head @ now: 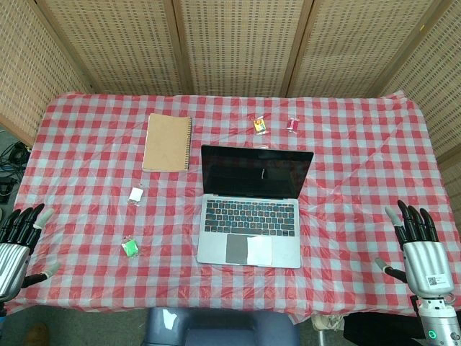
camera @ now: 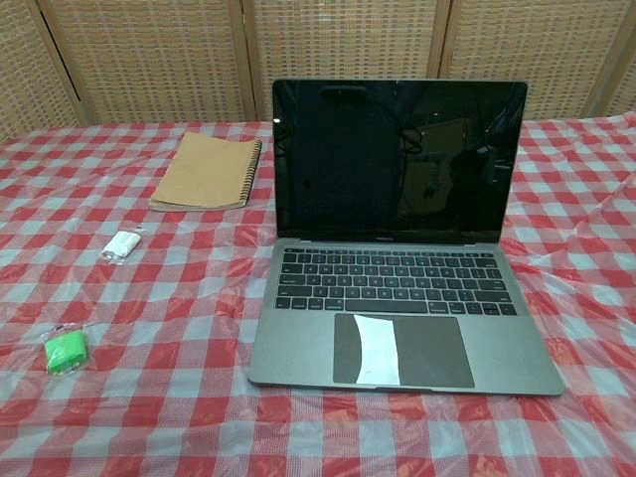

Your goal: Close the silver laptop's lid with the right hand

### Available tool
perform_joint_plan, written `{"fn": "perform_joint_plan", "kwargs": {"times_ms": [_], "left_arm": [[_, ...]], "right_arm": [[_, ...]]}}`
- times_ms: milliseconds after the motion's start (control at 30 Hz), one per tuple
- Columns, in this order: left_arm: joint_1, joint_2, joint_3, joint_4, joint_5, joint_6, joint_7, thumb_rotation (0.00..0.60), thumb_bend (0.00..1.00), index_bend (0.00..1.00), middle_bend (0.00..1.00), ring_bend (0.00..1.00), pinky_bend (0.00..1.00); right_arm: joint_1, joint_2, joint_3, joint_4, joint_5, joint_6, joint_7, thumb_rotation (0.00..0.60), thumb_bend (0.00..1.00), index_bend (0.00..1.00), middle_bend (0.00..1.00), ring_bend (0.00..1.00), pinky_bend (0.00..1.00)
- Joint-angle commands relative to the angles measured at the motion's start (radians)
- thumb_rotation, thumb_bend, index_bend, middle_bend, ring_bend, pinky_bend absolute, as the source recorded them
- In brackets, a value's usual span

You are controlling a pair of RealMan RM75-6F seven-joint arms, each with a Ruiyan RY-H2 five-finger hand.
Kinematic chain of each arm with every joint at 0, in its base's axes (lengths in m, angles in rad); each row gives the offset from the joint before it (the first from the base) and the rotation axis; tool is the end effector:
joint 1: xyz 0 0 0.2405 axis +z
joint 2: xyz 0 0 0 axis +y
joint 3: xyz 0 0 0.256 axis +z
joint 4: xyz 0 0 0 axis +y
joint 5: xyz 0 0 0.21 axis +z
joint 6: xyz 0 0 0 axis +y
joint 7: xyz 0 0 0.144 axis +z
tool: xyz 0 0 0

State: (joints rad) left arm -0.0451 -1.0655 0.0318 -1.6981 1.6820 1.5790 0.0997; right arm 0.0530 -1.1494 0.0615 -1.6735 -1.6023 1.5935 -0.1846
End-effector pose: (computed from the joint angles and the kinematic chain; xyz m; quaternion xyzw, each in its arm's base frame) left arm -0.2819 0.1494 0.1606 -0.6457 -0.3369 -0.3965 0.5588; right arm -0.2816 -0.1714 0.1559 0.6072 -0.3121 0.4066 0.6071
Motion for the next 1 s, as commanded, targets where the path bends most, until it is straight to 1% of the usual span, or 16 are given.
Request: {"fn": "perform_joint_plan", "kwargs": {"times_ms": [33,233,300,367,400,467,533,567,600,633,667,700,800,867,933,1000], "left_arm": [[0.0,0.0,0.0,0.0,0.0,0.0,0.0,0.6,0.0,0.0,0.0,0.0,0.0],[-0.001,-0.004,-0.002,0.002,-0.004,-0.005,0.005,0.6,0.0,0.0,0.0,0.0,0.0],[-0.009,-0.009,-0.009,0.007,-0.013,-0.016,-0.003,0.6,0.0,0.0,0.0,0.0,0.0],[-0.016,-0.009,-0.013,0.009,-0.019,-0.025,-0.016,0.6,0.0,0.0,0.0,0.0,0.0],[-0.021,-0.009,-0.016,0.011,-0.021,-0.032,-0.024,0.6,0.0,0.0,0.0,0.0,0.0],[-0.028,-0.012,-0.022,0.017,-0.026,-0.038,-0.025,0.6,0.0,0.0,0.0,0.0,0.0],[-0.034,-0.016,-0.028,0.021,-0.04,-0.049,-0.021,0.6,0.0,0.0,0.0,0.0,0.0],[-0.036,-0.017,-0.03,0.022,-0.047,-0.054,-0.021,0.6,0.0,0.0,0.0,0.0,0.0],[-0.038,-0.018,-0.033,0.023,-0.054,-0.06,-0.02,0.6,0.0,0.0,0.0,0.0,0.0],[-0.041,-0.02,-0.036,0.024,-0.062,-0.065,-0.019,0.6,0.0,0.0,0.0,0.0,0.0],[-0.045,-0.022,-0.04,0.026,-0.073,-0.073,-0.017,0.6,0.0,0.0,0.0,0.0,0.0],[-0.048,-0.023,-0.043,0.026,-0.081,-0.08,-0.014,0.6,0.0,0.0,0.0,0.0,0.0],[-0.058,-0.029,-0.055,0.028,-0.111,-0.101,-0.007,0.6,0.0,0.0,0.0,0.0,0.0],[-0.064,-0.033,-0.059,0.03,-0.124,-0.113,0.0,0.6,0.0,0.0,0.0,0.0,0.0],[-0.071,-0.038,-0.064,0.035,-0.143,-0.13,0.007,0.6,0.0,0.0,0.0,0.0,0.0],[-0.076,-0.041,-0.068,0.038,-0.156,-0.141,0.011,0.6,0.0,0.0,0.0,0.0,0.0]], "right_arm": [[0.0,0.0,0.0,0.001,0.001,-0.001,0.001,0.6,0.0,0.0,0.0,0.0,0.0],[0.003,0.001,-0.001,0.001,0.004,-0.012,0.008,0.6,0.0,0.0,0.0,0.0,0.0],[0.027,-0.004,0.011,-0.003,0.0,-0.036,0.026,0.6,0.0,0.0,0.0,0.0,0.0],[0.053,-0.004,0.027,0.0,0.006,-0.063,0.032,0.6,0.05,0.0,0.0,0.0,0.0],[0.077,0.007,0.041,-0.006,0.016,-0.096,0.032,0.6,0.13,0.0,0.0,0.0,0.0],[0.123,0.032,0.071,-0.026,0.036,-0.153,0.04,0.6,0.35,0.0,0.0,0.0,0.0],[0.186,0.066,0.116,-0.053,0.074,-0.231,0.041,0.6,0.64,0.0,0.0,0.0,0.0],[0.213,0.08,0.137,-0.067,0.099,-0.268,0.043,0.6,0.73,0.0,0.0,0.0,0.0],[0.24,0.094,0.159,-0.084,0.132,-0.306,0.04,0.6,0.85,0.0,0.0,0.0,0.0],[0.268,0.105,0.184,-0.1,0.169,-0.343,0.023,0.6,0.94,0.0,0.0,0.0,0.0],[0.31,0.119,0.214,-0.115,0.217,-0.397,-0.007,0.6,0.98,0.0,0.0,0.0,0.0],[0.342,0.127,0.235,-0.126,0.257,-0.438,-0.024,0.6,1.0,0.01,0.0,0.0,0.0],[0.448,0.131,0.305,-0.14,0.406,-0.562,-0.056,0.6,1.0,0.05,0.04,0.0,0.01],[0.509,0.123,0.338,-0.131,0.497,-0.624,-0.066,0.6,1.0,0.09,0.09,0.0,0.05],[0.582,0.103,0.37,-0.111,0.604,-0.682,-0.078,0.6,1.0,0.13,0.14,0.04,0.12],[0.631,0.084,0.385,-0.092,0.673,-0.714,-0.088,0.6,1.0,0.18,0.2,0.09,0.17]]}}
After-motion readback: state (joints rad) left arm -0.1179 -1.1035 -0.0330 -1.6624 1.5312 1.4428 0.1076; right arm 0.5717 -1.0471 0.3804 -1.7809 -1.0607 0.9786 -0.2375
